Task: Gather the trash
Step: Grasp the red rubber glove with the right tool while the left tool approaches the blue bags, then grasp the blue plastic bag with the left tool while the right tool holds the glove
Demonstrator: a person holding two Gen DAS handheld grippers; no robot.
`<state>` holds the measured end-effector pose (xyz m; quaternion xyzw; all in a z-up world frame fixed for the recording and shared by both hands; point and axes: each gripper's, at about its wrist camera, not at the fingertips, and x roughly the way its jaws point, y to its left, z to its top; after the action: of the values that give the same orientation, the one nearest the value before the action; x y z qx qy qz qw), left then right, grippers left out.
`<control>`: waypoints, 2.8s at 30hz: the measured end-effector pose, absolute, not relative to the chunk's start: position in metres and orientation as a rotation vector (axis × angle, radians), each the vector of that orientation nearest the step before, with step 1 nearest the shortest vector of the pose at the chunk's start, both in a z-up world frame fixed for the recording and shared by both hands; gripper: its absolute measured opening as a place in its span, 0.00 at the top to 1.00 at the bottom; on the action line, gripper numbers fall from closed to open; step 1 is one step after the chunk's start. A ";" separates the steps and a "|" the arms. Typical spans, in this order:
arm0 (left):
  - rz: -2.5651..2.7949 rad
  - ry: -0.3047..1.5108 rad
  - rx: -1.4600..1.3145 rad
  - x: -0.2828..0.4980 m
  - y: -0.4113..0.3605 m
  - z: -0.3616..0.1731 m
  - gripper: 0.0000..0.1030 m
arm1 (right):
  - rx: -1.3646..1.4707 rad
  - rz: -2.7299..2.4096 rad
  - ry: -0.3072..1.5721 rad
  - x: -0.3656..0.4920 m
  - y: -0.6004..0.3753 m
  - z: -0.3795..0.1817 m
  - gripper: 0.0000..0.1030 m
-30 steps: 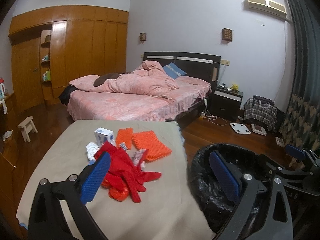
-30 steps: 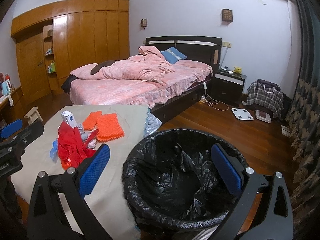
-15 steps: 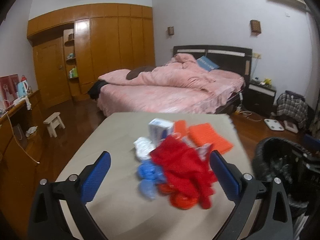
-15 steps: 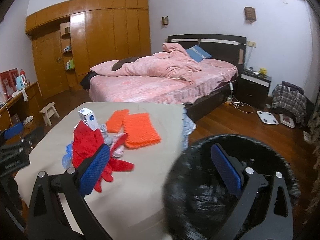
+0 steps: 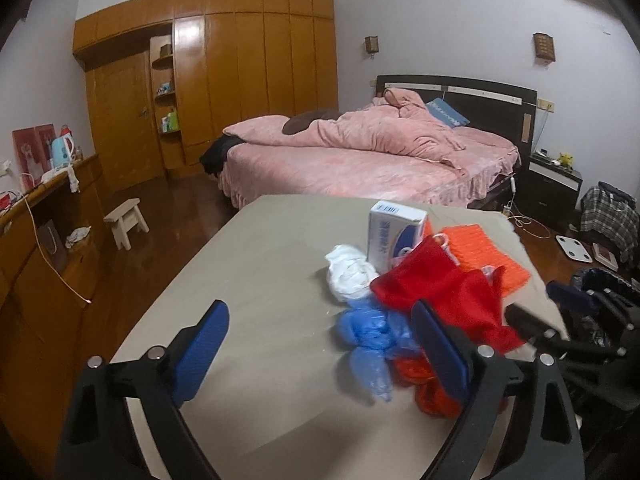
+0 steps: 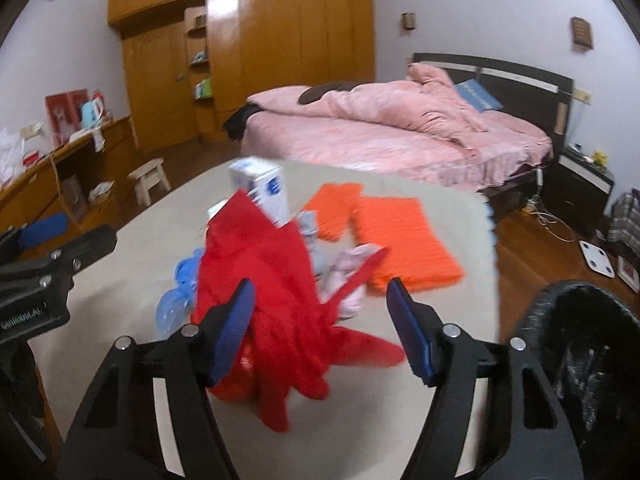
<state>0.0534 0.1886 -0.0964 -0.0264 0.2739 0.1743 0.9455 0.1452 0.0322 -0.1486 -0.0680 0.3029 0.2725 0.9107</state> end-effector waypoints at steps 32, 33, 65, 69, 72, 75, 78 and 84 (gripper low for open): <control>0.277 0.598 -0.082 0.065 0.176 -0.110 0.27 | -0.071 0.692 0.652 0.142 0.008 -0.119 0.92; 0.267 0.599 -0.080 0.067 0.173 -0.110 0.29 | -0.072 0.678 0.648 0.142 0.002 -0.118 0.92; 0.215 0.780 -0.096 0.129 0.178 -0.173 0.66 | -0.047 0.559 0.722 0.157 -0.034 -0.145 0.92; 0.231 0.727 -0.142 0.117 0.187 -0.155 0.67 | -0.050 0.557 0.712 0.155 -0.036 -0.141 0.92; 0.244 0.689 -0.167 0.108 0.195 -0.139 0.67 | -0.048 0.554 0.707 0.153 -0.038 -0.138 0.92; 0.250 0.664 -0.163 0.102 0.198 -0.129 0.67 | -0.046 0.555 0.702 0.150 -0.038 -0.135 0.92; 0.264 0.639 -0.150 0.096 0.198 -0.119 0.67 | -0.046 0.559 0.690 0.147 -0.040 -0.129 0.92; 0.237 0.601 -0.116 0.085 0.180 -0.096 0.67 | -0.022 0.555 0.658 0.139 -0.053 -0.111 0.92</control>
<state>0.0848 0.1796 -0.0958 -0.0571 0.2950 0.1162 0.9467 0.1388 -0.0527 -0.1109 -0.0106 0.3190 0.2690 0.9087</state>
